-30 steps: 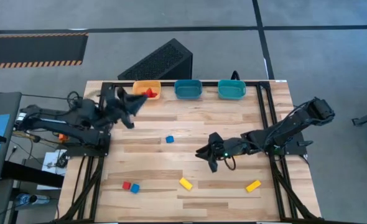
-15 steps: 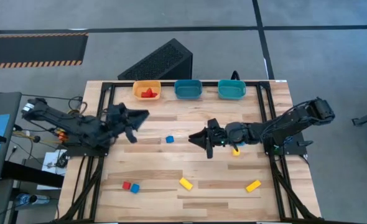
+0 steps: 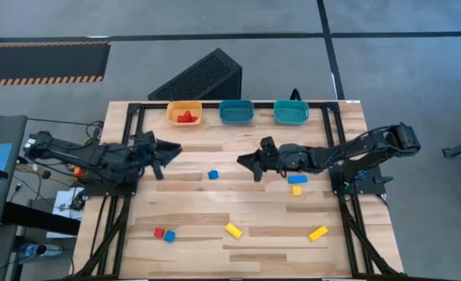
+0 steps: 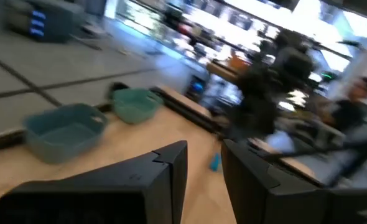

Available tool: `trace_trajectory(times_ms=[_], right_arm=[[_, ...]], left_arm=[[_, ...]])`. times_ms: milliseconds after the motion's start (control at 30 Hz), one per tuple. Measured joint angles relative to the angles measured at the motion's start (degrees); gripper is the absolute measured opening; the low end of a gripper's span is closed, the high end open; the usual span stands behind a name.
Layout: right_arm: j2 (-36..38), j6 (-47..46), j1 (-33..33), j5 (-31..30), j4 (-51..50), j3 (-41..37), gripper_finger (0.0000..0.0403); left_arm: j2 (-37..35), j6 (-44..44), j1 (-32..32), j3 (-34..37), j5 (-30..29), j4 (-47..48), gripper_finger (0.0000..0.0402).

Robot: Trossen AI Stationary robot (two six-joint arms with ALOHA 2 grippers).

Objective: Sort & place blocks by color
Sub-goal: Put the red block into the yellow container

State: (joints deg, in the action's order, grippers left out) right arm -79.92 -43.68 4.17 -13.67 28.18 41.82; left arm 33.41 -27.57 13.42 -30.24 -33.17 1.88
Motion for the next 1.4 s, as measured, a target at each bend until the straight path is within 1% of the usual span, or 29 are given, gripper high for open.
trace_trajectory(times_ms=[33, 100, 233, 333, 400, 500, 600, 700, 733, 800, 900, 1000, 1133, 1233, 1300, 1400], right_arm=[[0.0, -0.7, -0.5, -0.2, 0.0, 0.0, 0.0118], [0.0, -3.6, -1.3, -2.4, 0.4, 0.0, 0.0118], [0.0, -7.8, -0.7, -10.1, 0.6, 0.0, 0.0118], [0.0, -9.7, 1.3, -15.4, 0.3, 0.0, 0.0118], [0.0, -10.8, 2.8, -18.4, -0.7, 0.0, 0.0118], [0.0, -13.3, 5.0, -21.6, -3.2, 0.0, 0.0116], [-0.5, -15.2, 7.3, -22.8, -5.1, 0.3, 0.0108], [-3.8, -16.0, 9.1, -22.6, -6.2, 2.4, 0.0096], [-5.5, -16.2, 9.5, -22.3, -6.2, 3.9, 0.0093], [-9.2, -16.4, 9.7, -19.1, -6.5, 7.5, 0.0087], [-15.2, -14.4, 9.7, -12.5, -11.9, 13.1, 0.0082], [-20.7, -9.5, 9.6, -5.7, -14.7, 19.1, 0.0083], [-28.0, 1.1, 9.4, 1.2, -14.6, 27.7, 0.0094], [-32.7, 5.5, 8.8, 4.9, -16.5, 34.6, 0.0113], [-35.1, 7.6, 8.5, 5.7, -19.6, 38.7, 0.0129], [-38.6, 11.2, 8.4, 6.0, -21.2, 43.8, 0.0154]], left_arm=[[-0.8, 0.0, -0.2, -0.2, 1.4, 1.2, 0.0087], [-2.7, 0.6, -0.6, -1.7, 2.6, 6.8, 0.0087], [-7.4, 5.2, -2.9, -6.9, 2.3, 17.6, 0.0087], [-11.2, 8.6, -5.5, -8.8, 2.9, 21.9, 0.0087], [-13.5, 9.3, -7.2, -8.4, 5.0, 25.0, 0.0087], [-15.4, 8.4, -9.2, -5.3, 10.1, 29.0, 0.0087], [-15.9, 9.3, -9.9, -1.6, 16.1, 29.0, 0.0087], [-14.5, 10.1, -10.0, 0.0, 19.7, 27.4, 0.0087], [-13.7, 9.6, -10.0, 0.0, 21.0, 27.0, 0.0087], [-12.6, 8.3, -10.0, -0.2, 24.5, 27.0, 0.0087], [-11.0, 7.5, -9.2, -0.3, 30.5, 29.1, 0.0087], [-9.1, 3.4, -6.8, 1.2, 32.8, 33.0, 0.0087], [-6.4, -5.3, -0.5, 4.5, 35.3, 33.9, 0.0088], [-3.9, -12.6, 4.9, 5.2, 36.7, 36.2, 0.0087], [-1.9, -16.4, 8.7, 4.9, 36.9, 37.5, 0.0088], [0.1, -22.6, 14.0, 4.8, 36.5, 38.3, 0.0087]])
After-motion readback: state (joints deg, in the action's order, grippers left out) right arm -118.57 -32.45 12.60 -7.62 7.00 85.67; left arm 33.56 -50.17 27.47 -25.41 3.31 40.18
